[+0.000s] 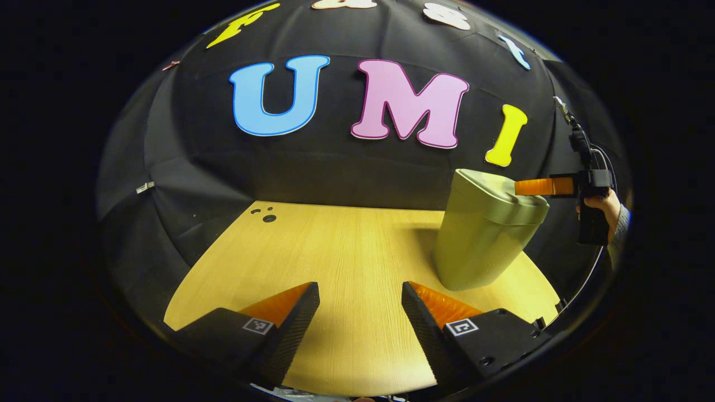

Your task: Press the lid of the desktop garbage bin to open it, pick up the crumpled paper on the desktop and throw it into the bin, then pick up the pop can on the desktop and drop it into the bin, and finally close the garbage bin lid.

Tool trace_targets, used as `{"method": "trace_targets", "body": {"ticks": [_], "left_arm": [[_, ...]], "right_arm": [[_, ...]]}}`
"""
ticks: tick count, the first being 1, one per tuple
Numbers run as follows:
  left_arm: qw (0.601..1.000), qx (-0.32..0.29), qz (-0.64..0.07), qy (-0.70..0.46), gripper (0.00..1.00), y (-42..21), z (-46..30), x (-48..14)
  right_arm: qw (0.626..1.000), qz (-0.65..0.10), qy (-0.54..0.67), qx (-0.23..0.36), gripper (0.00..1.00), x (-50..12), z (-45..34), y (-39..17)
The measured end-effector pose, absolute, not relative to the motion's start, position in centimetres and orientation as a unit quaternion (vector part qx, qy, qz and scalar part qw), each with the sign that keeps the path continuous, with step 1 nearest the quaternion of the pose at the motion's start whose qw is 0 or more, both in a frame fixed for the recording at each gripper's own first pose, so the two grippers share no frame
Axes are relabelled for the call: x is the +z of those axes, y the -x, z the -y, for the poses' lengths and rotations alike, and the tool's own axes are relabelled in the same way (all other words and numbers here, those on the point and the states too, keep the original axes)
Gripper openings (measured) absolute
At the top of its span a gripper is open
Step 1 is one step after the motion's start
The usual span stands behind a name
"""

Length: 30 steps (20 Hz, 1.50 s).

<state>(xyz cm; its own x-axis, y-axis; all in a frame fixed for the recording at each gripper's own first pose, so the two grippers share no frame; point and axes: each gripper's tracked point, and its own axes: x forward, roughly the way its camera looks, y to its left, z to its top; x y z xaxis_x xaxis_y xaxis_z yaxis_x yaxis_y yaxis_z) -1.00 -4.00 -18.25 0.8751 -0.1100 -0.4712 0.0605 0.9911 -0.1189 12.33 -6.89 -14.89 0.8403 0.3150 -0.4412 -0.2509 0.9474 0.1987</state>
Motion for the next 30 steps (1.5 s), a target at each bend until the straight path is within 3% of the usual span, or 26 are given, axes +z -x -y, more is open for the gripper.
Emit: {"method": "trace_targets", "body": {"ticks": [9, 19, 30], "left_arm": [[0.970, -0.056, -0.234, 0.043, 0.96, -0.5, 4.9, -17.2], [0.970, -0.074, -0.227, 0.038, 0.96, -1.2, 6.5, -16.6], [0.970, -0.072, -0.231, 0.038, 0.96, -1.1, 6.2, -16.8]], "right_arm": [[0.964, -0.194, -0.079, 0.161, 1.00, -11.4, 5.4, -9.0], [0.955, -0.204, -0.086, 0.198, 1.00, -13.4, 1.0, -3.5], [0.947, -0.244, -0.088, 0.191, 1.00, -18.3, 0.0, -1.1]]}}
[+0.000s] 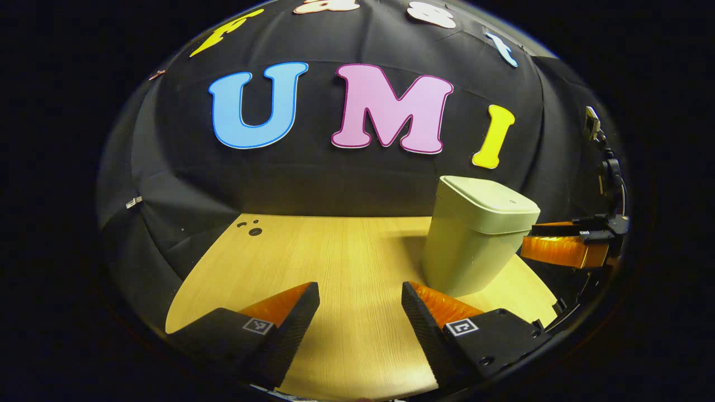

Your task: Press the lid of the desktop garbage bin to open it, pick up the crumpled paper on the desktop and throw it into the bin, then pick up the pop can on the desktop and drop it into the bin, and finally close the garbage bin lid.

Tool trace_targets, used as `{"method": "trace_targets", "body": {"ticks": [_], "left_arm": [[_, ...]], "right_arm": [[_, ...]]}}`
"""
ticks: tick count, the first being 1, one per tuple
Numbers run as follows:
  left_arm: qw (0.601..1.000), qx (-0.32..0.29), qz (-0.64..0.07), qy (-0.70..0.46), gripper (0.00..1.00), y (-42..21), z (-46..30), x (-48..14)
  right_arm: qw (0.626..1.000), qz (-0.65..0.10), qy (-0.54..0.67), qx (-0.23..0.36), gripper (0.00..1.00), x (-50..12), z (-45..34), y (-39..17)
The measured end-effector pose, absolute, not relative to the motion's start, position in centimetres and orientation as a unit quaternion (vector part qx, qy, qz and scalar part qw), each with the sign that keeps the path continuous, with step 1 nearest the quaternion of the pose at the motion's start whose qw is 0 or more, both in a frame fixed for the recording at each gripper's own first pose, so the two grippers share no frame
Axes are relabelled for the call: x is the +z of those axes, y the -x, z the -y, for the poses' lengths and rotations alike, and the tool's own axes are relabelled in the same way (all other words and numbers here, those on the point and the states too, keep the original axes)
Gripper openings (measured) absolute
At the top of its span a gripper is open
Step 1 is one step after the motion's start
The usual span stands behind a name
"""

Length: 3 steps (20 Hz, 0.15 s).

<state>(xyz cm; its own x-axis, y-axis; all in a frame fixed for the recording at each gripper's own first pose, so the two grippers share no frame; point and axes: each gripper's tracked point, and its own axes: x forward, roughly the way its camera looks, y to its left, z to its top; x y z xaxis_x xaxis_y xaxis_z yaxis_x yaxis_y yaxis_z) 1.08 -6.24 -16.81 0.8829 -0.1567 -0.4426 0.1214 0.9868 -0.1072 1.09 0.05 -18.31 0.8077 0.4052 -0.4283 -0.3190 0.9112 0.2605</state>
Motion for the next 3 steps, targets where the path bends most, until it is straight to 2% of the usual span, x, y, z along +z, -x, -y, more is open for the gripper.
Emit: {"method": "trace_targets", "body": {"ticks": [3], "left_arm": [[0.969, -0.072, -0.232, 0.038, 0.99, -1.03, 6.33, -16.84]], "right_arm": [[0.944, -0.253, -0.090, 0.190, 0.99, -19.04, 0.01, -0.81]]}}
